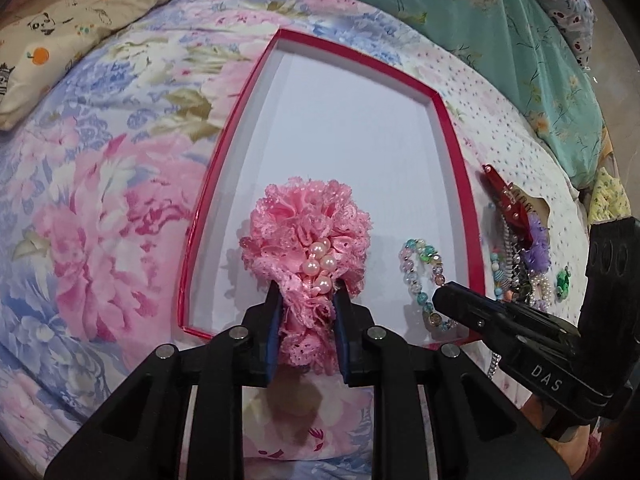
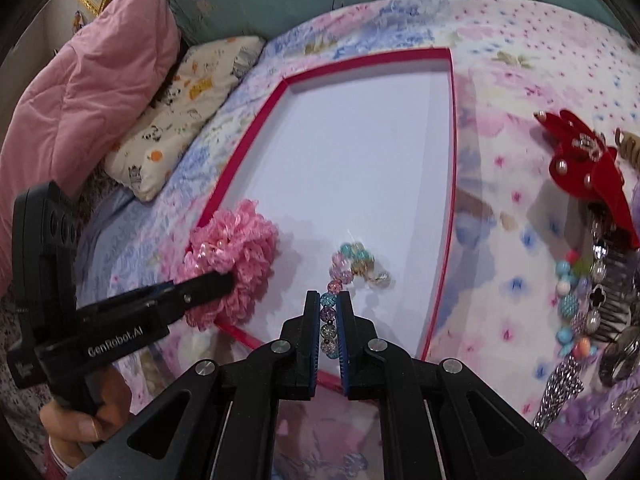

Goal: Organize jewelry
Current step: 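Carry both items into the red-rimmed box and open both tools, then move both open tools back over the jewelry pile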

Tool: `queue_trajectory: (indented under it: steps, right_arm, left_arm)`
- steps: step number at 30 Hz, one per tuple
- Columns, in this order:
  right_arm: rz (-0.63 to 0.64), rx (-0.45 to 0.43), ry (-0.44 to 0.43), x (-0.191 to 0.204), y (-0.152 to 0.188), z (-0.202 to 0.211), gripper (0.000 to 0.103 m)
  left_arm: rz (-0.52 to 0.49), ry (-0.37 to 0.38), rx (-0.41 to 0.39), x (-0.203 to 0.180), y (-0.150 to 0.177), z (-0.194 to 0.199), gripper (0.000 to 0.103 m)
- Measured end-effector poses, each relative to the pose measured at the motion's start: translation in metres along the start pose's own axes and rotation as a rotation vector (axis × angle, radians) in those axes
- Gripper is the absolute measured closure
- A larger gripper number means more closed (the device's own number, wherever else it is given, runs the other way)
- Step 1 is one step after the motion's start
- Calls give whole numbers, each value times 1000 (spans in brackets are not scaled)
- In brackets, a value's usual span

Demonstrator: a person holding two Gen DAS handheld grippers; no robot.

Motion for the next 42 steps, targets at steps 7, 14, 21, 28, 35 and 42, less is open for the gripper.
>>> queue_trajectory:
  steps: [7, 14, 21, 28, 35, 42]
  right_arm:
    - [-19, 36, 0, -7, 0, -9, 90]
    - [-49, 39, 4, -11, -1, -11, 86]
    - [-57, -13, -7, -8, -4, 6, 64]
    - [-71, -51, -17, -13, -5, 27, 63]
    - [-88, -90, -25, -24, 0, 54, 59]
    - [-128, -128, -12, -46, 12, 82, 59]
  left_arm:
    - [-4, -28, 8, -2, 0, -3, 63]
    - [-21, -49, -19, -11, 2, 5, 39]
    - [6, -35, -51, -12, 9, 25, 29]
    - [32, -37, -56, -7, 11, 32, 29]
    - [43, -22, -73, -14, 13, 42, 29]
    - [14, -3, -77, -33, 13, 46, 29]
Point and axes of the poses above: each gripper's, at about its wrist camera, not at the fingertips, and z roughly against the way its jaws point, x to its left, y to its underside, the point moved 2 cm from there along -z, roughly the way its jaws point, and after that the axes turned 4 degrees about -z, right-handed, at the moved point
